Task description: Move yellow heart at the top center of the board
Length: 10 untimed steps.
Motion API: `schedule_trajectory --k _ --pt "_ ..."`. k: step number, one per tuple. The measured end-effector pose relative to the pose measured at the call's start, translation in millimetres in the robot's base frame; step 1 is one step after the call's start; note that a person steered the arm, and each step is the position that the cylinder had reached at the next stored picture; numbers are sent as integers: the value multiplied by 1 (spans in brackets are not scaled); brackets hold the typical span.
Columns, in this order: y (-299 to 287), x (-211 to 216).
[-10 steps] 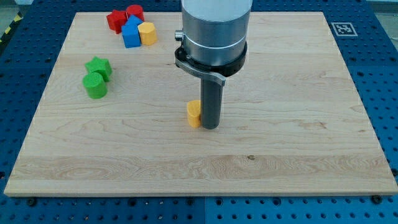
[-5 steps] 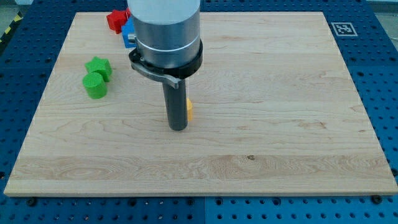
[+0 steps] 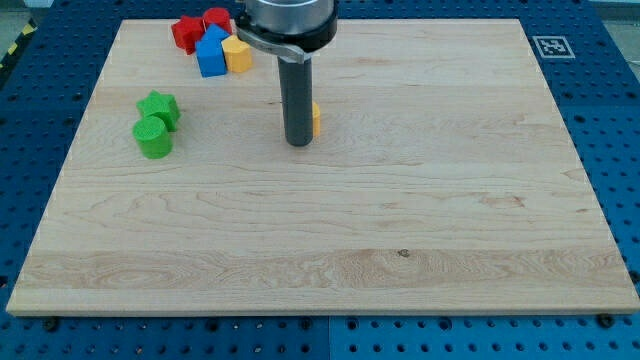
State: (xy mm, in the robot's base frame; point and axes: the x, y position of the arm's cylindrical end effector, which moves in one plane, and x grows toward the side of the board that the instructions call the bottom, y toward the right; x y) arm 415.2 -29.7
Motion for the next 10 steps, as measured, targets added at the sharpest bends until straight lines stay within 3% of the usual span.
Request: schedule_trajectory --k 6,10 --pt "45 -126" --pt "45 -147"
